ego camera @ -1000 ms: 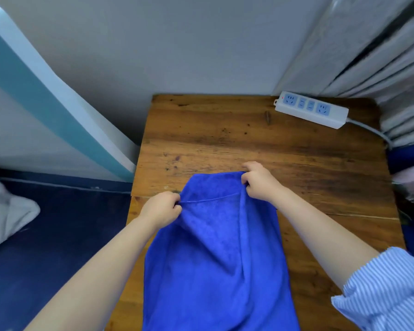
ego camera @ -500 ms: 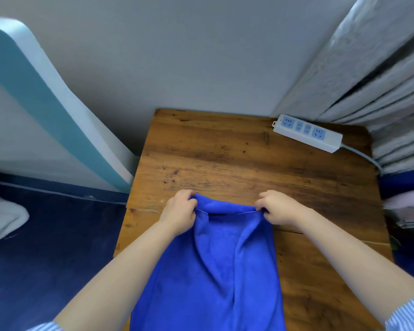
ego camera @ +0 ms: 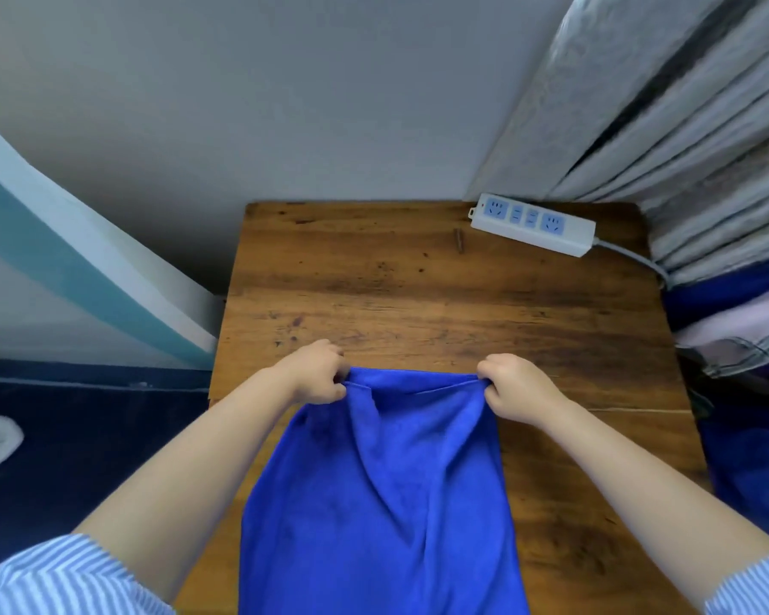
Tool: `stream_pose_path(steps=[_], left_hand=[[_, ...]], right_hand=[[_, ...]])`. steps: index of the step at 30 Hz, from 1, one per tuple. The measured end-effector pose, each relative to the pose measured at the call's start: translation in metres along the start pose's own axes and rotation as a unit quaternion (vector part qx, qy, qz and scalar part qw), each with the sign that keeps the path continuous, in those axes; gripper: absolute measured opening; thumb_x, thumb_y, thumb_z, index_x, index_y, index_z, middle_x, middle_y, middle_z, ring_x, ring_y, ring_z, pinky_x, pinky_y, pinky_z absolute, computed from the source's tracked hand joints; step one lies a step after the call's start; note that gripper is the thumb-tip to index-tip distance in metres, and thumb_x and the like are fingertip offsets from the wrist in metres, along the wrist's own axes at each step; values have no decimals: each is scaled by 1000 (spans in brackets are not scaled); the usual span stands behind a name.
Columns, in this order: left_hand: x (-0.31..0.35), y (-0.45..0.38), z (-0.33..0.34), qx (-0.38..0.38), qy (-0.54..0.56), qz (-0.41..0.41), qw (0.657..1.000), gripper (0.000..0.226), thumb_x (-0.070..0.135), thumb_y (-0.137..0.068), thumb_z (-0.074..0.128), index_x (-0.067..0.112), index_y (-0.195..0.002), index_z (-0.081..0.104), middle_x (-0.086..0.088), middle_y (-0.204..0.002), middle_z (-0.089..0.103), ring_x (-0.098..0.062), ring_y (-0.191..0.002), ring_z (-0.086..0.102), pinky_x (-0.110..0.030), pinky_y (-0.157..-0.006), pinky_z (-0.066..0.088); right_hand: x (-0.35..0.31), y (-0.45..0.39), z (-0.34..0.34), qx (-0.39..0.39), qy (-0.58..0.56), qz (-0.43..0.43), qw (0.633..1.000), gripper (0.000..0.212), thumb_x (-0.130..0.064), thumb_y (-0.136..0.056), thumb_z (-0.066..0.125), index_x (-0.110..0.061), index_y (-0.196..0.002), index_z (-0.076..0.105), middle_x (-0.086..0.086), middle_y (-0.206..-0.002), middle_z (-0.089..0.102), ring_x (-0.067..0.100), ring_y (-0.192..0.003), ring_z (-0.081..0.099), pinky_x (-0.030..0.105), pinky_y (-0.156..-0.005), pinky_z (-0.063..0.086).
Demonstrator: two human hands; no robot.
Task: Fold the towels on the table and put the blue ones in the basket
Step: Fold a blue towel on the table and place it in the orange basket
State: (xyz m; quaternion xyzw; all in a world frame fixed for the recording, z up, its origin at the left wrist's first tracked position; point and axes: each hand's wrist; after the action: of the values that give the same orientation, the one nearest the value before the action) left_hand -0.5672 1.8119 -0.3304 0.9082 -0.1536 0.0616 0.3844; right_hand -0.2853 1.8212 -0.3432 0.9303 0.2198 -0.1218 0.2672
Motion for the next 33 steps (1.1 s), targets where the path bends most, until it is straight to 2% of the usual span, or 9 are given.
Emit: stream_pose_path(steps=[3,6,9,12,15,19,25,29,33], left_hand=[[-14,16,3,-6,-29,6,1000,18,20,-82,50,7,-87,61,-7,-99,55,-22,-99,43,-29,-81,37],[-16,28,4,28,-6,8,1000,17,20,-83,48,10,-86,60,2,-86,48,-14,-88,35,-25,-75,35],[-12,39,0,55,10,21,998,13,19,-82,47,13,-82,58,6,-79,45,-13,-86,34,-22,-73,31],[-9,49,-12,59,1,34,998,10,20,-82,48,16,-74,52,7,-74,44,-14,-86,35,-24,-75,34],[-3,58,-19,83,2,19,996,19,20,-85,47,18,-66,48,4,-75,49,-15,-86,40,-25,-72,34],[2,63,-13,131,19,-42,990,16,22,-89,44,17,-75,51,0,-81,51,-17,-80,49,-26,-63,36],[-5,71,1,150,8,-124,981,23,25,-95,43,10,-100,60,-7,-103,56,-22,-90,55,-31,-72,43],[-12,79,3,190,59,-153,968,20,26,-90,54,9,-91,64,-4,-90,56,-15,-77,47,-25,-65,37],[-16,90,-2,190,2,-157,969,26,34,-91,51,12,-89,64,1,-82,51,-15,-75,50,-26,-62,41]], right_hand=[[-3,-2,0,29,-20,26,999,10,-1,-79,43,-8,-76,49,15,-88,58,31,-88,54,32,-68,39],[-11,-5,-5,102,-62,64,991,13,1,-76,45,-8,-68,40,16,-74,49,33,-80,53,31,-60,28],[-18,-1,-15,213,-102,108,966,6,-11,-69,37,-8,-65,39,19,-70,51,35,-72,51,30,-56,23],[-11,9,-25,251,-99,165,948,9,-6,-71,41,-5,-64,46,20,-72,56,36,-71,51,28,-55,24],[0,25,-30,231,-99,248,935,9,3,-72,47,-5,-68,48,8,-73,48,29,-70,44,25,-55,25],[2,44,-27,184,-98,252,945,13,0,-73,46,-9,-64,42,5,-74,47,26,-71,41,24,-53,26],[-8,60,-27,131,-103,158,973,21,-7,-76,51,-12,-60,38,6,-73,47,24,-71,43,27,-60,31],[-14,62,-36,102,-71,117,985,33,-9,-80,52,-18,-56,31,3,-70,45,21,-70,43,28,-60,32],[-15,63,-44,72,-46,112,990,33,-11,-83,53,-20,-57,35,-1,-66,44,19,-69,46,23,-53,32]])
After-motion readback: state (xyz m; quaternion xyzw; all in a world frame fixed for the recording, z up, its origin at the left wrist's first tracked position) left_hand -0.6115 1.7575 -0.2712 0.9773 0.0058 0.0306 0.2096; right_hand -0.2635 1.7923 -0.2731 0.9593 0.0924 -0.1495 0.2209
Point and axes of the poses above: each hand's wrist, its own y-axis away from the middle knuckle, its own z-axis out of the palm, x = y × z
